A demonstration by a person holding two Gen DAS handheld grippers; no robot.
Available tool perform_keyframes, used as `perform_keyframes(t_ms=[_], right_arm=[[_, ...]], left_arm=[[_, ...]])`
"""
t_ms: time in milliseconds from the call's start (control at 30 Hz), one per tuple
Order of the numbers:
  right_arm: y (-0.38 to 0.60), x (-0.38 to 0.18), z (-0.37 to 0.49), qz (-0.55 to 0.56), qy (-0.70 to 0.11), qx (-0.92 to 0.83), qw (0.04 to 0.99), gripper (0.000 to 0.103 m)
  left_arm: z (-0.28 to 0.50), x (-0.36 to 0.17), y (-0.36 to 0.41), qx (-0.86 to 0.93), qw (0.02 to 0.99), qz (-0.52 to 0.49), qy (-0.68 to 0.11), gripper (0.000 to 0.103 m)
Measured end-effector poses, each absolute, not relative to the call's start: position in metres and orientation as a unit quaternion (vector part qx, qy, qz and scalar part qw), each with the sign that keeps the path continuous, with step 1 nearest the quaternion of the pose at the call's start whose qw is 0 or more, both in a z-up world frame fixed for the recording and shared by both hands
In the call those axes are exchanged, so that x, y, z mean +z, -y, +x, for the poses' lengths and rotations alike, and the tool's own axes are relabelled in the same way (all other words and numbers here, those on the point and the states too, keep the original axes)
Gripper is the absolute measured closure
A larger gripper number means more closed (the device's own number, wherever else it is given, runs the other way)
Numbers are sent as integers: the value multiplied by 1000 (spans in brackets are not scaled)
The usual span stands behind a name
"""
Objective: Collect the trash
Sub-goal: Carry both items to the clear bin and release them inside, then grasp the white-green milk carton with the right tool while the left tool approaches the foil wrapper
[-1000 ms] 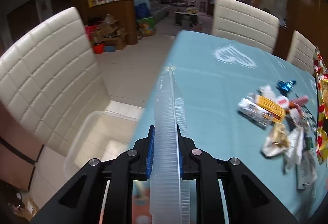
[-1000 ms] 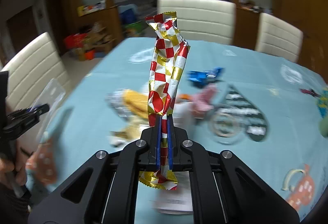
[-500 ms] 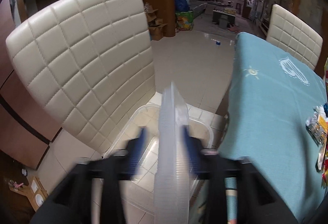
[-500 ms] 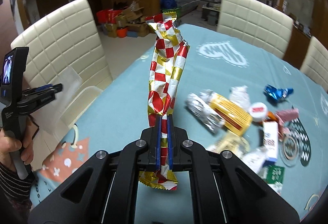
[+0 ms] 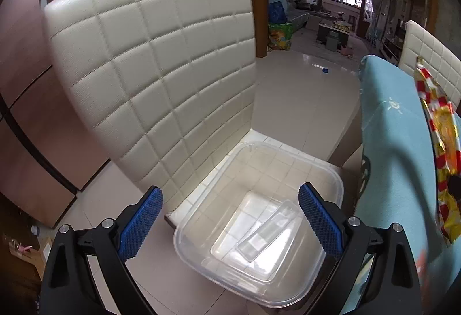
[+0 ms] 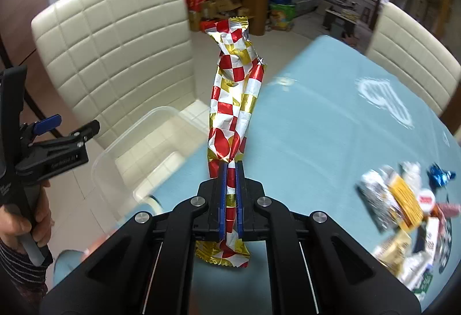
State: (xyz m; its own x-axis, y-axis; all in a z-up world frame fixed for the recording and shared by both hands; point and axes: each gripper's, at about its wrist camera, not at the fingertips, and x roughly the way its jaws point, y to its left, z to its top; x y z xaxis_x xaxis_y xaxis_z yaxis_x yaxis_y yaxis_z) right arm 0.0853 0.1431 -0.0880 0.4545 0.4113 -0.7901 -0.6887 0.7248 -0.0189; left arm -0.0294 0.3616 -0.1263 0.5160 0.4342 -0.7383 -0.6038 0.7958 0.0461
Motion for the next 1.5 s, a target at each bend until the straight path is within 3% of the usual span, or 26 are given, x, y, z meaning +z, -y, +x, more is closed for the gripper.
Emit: perform_keyframes(t_ms=[267,333,367,433,467,600,1000,1500], right_arm=[[-195,-85,70,-226,-365,339,837,93],[-199,-83,71,-221,-365,336,840,85],[-198,-82,73,-216,-368,334,840,78],[-196,-78,72,-210,-358,325,850,8],[-193,-75,71,-207,-338,319,861,6],[-191,-67,63,-216,-312,317,869,10],[-124,-53,59,-176,-323,280,887,4],[107,-84,55,-108,-381,71,915,4]], left_arm=[[-54,-129,-384,322,859,-120,-380,10],[-56,-130,-385,324,859,-117,-380,10],[-57,-130,-386,325,859,-116,-379,10],[-58,-131,-387,324,859,-117,-378,10],[-57,-131,-387,324,859,-118,-378,10],[-59,-132,-386,323,860,-116,-379,10],[-55,-106,-345,306,871,-93,-373,10],[27,-96,-143,100,905,-4,-413,10]])
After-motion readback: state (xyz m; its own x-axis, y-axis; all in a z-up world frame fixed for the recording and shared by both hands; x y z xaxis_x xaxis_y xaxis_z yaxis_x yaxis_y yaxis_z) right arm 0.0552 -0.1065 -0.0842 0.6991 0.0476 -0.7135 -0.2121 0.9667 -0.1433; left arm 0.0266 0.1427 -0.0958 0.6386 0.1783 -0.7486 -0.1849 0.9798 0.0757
